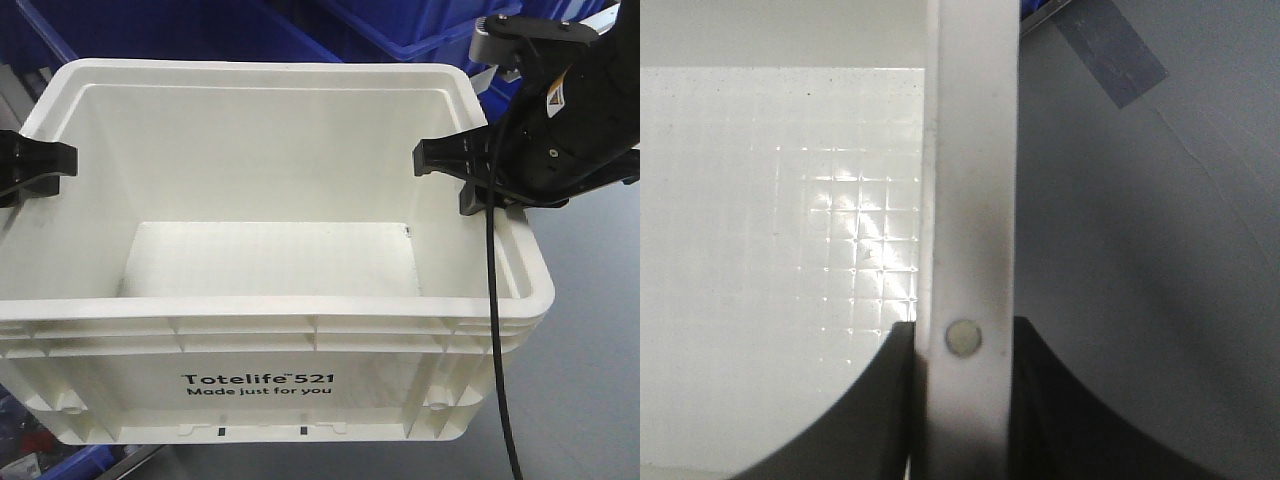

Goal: Move bin from left to right shelf
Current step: 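Carry the crate with both grippers while the base turns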

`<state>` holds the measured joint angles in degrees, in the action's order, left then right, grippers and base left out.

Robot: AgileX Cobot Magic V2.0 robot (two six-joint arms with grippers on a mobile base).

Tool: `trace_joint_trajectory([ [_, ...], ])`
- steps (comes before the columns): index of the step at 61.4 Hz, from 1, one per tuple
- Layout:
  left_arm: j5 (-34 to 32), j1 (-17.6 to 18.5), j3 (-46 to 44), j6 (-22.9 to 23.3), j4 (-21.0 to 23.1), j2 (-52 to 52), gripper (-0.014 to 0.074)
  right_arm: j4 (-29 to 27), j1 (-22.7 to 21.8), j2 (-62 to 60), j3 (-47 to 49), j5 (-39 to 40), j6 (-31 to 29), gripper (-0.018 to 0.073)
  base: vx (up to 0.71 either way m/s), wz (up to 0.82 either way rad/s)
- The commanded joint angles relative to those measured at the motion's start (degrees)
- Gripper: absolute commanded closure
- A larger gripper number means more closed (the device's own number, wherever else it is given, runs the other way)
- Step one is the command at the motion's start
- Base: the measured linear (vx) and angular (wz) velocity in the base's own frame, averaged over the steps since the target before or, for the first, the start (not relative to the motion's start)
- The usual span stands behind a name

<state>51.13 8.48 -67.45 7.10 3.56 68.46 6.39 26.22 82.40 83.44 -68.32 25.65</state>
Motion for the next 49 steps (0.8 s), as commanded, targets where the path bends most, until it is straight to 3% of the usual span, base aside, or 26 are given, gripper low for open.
trace_joint_trajectory([
  [1,-6.1,-0.2,-2.2,-0.8,-2.7,-2.4,0.0558,8.5,-1.1,-2.5,2.1,2.7,0.5,0.0568,0.02,-0.32],
  [28,-6.1,-0.2,-2.2,-0.8,-2.7,-2.4,0.0558,8.5,-1.1,-2.5,2.1,2.7,0.6,0.0568,0.03,-0.36],
  [49,-6.0,-0.2,-2.2,-0.8,-2.7,-2.4,0.0558,8.5,-1.1,-2.5,2.1,2.7,0.6,0.0568,0.10,-0.65],
])
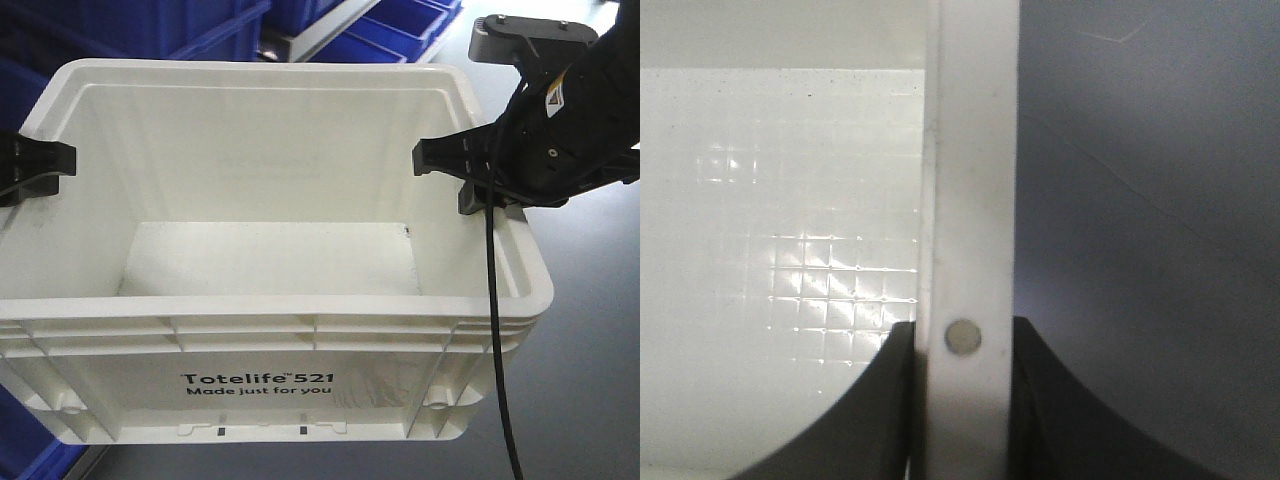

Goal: Move bin from left to right shelf
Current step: 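Carry the crate with both grippers while the base turns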

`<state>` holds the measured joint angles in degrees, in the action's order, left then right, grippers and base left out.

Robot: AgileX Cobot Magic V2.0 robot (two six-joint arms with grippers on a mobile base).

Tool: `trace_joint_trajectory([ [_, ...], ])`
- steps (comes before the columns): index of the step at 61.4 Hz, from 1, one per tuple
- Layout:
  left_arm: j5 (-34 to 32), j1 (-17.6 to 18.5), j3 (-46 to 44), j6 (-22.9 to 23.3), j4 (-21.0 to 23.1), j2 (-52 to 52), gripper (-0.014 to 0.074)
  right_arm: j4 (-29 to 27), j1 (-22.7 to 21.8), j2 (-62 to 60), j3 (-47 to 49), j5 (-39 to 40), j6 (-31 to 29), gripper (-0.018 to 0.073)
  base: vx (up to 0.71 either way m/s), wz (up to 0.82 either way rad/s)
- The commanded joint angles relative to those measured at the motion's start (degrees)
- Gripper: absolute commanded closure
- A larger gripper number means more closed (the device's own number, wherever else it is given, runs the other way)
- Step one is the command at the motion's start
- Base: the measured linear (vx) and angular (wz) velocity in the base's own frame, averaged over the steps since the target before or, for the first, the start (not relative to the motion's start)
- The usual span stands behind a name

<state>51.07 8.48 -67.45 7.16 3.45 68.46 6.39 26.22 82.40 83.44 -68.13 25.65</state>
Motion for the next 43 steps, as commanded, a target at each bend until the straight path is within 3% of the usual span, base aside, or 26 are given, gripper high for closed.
trace_joint_trajectory([
  [1,-5.9,-0.2,-2.2,-0.8,-2.6,-2.4,0.0558,8.5,-1.1,-2.5,2.1,2.5,0.6,0.0568,0.14,-0.81],
  [22,-5.9,-0.2,-2.2,-0.8,-2.6,-2.4,0.0558,8.5,-1.1,-2.5,2.1,2.5,0.6,0.0568,0.17,-0.71],
  [43,-5.9,-0.2,-2.2,-0.8,-2.6,-2.4,0.0558,8.4,-1.1,-2.5,2.1,2.5,0.5,0.0568,0.22,-0.50],
])
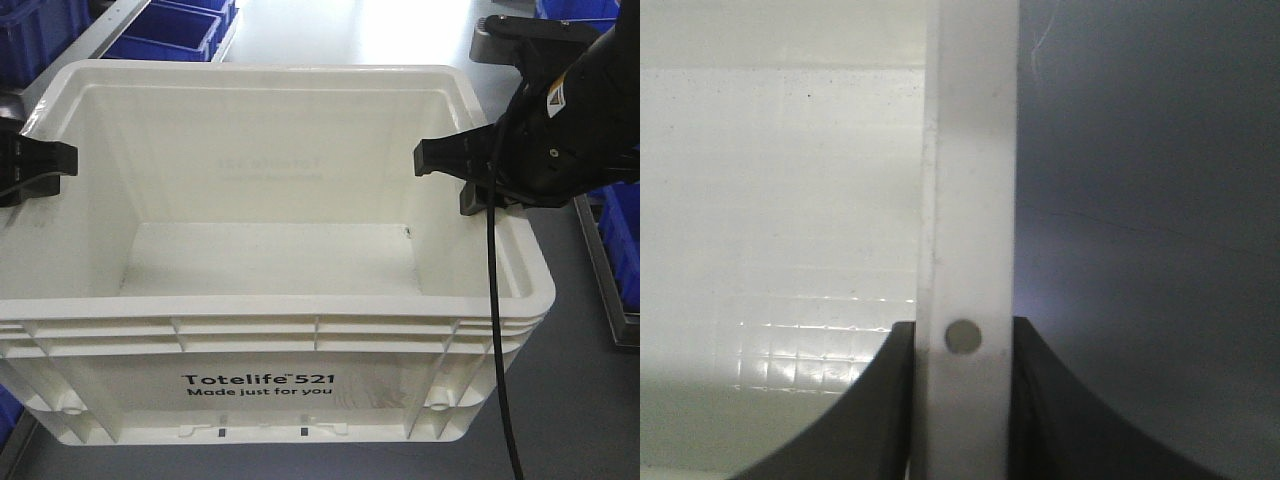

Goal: Move bin from left to right shelf
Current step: 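Carry the crate with both grippers while the base turns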

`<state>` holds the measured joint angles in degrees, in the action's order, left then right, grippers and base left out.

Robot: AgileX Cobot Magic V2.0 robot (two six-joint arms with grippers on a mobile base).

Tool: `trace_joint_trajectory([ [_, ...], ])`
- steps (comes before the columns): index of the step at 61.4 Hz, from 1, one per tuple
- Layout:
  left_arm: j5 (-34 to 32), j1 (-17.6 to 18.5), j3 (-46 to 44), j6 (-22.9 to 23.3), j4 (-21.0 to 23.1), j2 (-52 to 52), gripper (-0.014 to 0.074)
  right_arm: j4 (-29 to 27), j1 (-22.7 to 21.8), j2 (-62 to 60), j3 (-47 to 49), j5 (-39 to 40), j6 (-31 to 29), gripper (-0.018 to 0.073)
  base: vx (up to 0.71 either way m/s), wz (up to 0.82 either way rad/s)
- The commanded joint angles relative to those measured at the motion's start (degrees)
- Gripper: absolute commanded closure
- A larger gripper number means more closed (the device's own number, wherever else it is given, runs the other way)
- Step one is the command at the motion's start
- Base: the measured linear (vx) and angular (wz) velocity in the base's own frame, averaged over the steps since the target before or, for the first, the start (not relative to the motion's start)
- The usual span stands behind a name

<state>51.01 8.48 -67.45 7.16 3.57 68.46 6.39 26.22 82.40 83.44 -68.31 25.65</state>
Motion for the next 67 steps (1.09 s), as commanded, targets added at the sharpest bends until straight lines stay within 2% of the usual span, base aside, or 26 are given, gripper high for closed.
trace_joint_trajectory([
  [1,-5.8,-0.2,-2.2,-0.8,-2.7,-2.4,0.0558,8.4,-1.1,-2.5,2.1,2.7,0.5,0.0568,0.26,-0.38],
  [26,-5.8,-0.2,-2.2,-0.8,-2.7,-2.4,0.0558,8.4,-1.1,-2.5,2.1,2.7,0.5,0.0568,0.30,-0.24],
  [67,-5.9,-0.2,-2.2,-0.8,-2.7,-2.4,0.0558,8.4,-1.1,-2.5,2.1,2.7,0.6,0.0568,0.35,-0.08],
])
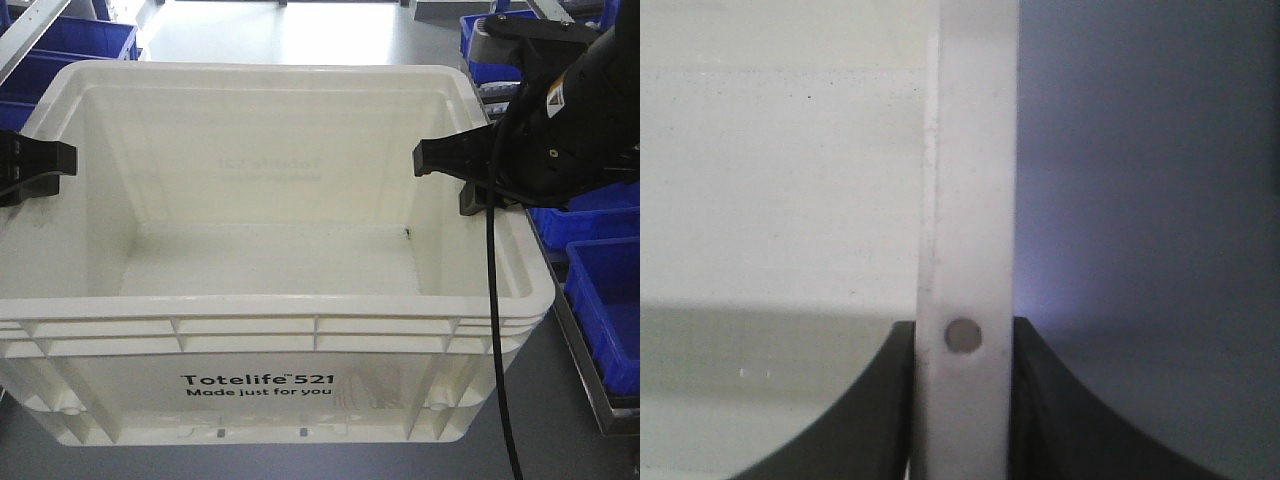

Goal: Move bin from left to right shelf
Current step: 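Carry the crate with both grippers while the base turns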

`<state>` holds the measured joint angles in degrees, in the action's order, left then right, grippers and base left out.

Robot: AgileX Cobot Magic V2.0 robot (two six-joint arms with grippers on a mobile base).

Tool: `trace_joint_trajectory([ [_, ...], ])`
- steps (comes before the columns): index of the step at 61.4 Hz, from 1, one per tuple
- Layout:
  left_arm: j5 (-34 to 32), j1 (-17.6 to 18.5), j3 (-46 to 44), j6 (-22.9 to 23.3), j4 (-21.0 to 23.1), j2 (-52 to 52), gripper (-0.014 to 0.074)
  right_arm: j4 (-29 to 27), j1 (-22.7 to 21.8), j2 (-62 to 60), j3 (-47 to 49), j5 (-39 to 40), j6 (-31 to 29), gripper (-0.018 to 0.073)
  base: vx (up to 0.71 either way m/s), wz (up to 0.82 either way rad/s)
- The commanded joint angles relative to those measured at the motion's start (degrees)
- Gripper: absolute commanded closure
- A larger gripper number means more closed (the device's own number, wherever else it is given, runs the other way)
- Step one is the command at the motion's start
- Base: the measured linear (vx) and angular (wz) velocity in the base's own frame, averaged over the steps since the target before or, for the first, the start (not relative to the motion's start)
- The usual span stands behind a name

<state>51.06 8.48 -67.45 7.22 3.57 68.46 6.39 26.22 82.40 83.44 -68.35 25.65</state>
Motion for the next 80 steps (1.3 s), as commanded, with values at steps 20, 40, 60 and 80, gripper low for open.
trace_joint_trajectory([
  [20,-5.9,-0.2,-2.2,-0.9,-2.7,-2.4,0.0558,8.4,-1.1,-2.5,2.1,2.8,0.6,0.0568,0.37,-0.08],
  [40,-5.9,-0.2,-2.2,-0.9,-2.7,-2.4,0.0558,8.4,-1.1,-2.5,2.1,2.8,0.5,0.0568,0.36,-0.11],
  [60,-5.9,-0.2,-2.2,-0.9,-2.7,-2.4,0.0558,8.3,-1.1,-2.5,2.1,2.8,0.5,0.0568,0.37,-0.06],
  [80,-5.9,-0.2,-2.2,-0.9,-2.7,-2.4,0.0558,8.3,-1.1,-2.5,2.1,2.8,0.5,0.0568,0.38,-0.02],
])
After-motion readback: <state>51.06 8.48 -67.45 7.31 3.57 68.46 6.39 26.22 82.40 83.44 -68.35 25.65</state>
